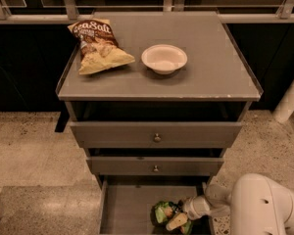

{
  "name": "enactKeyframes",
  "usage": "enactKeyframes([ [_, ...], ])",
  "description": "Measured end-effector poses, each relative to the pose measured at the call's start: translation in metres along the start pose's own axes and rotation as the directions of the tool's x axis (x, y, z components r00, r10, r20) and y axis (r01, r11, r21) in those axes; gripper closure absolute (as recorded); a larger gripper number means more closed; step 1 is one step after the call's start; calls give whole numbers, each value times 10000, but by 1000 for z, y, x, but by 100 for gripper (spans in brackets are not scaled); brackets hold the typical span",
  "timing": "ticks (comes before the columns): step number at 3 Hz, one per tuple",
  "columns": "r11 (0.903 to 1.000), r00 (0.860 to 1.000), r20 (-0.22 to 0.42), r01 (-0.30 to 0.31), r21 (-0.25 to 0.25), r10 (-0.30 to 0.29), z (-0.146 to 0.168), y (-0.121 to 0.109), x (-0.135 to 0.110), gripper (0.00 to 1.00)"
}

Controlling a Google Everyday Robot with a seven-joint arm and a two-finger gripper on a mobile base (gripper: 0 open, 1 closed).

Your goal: Pick green rice chip bag from bottom drawer and place on counter

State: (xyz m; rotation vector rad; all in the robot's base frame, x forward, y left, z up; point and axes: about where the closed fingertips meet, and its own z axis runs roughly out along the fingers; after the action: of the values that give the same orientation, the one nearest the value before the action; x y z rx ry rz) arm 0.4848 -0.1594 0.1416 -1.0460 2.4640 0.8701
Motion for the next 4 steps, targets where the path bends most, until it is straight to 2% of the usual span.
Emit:
enactKeyframes([
  [1, 10000, 10000, -19, 1, 2, -1, 1, 0, 1, 0],
  [2, 10000, 10000, -19, 1, 2, -1, 1, 0, 1, 19],
  [4, 10000, 10000, -19, 1, 1, -1, 1, 0, 1, 65],
])
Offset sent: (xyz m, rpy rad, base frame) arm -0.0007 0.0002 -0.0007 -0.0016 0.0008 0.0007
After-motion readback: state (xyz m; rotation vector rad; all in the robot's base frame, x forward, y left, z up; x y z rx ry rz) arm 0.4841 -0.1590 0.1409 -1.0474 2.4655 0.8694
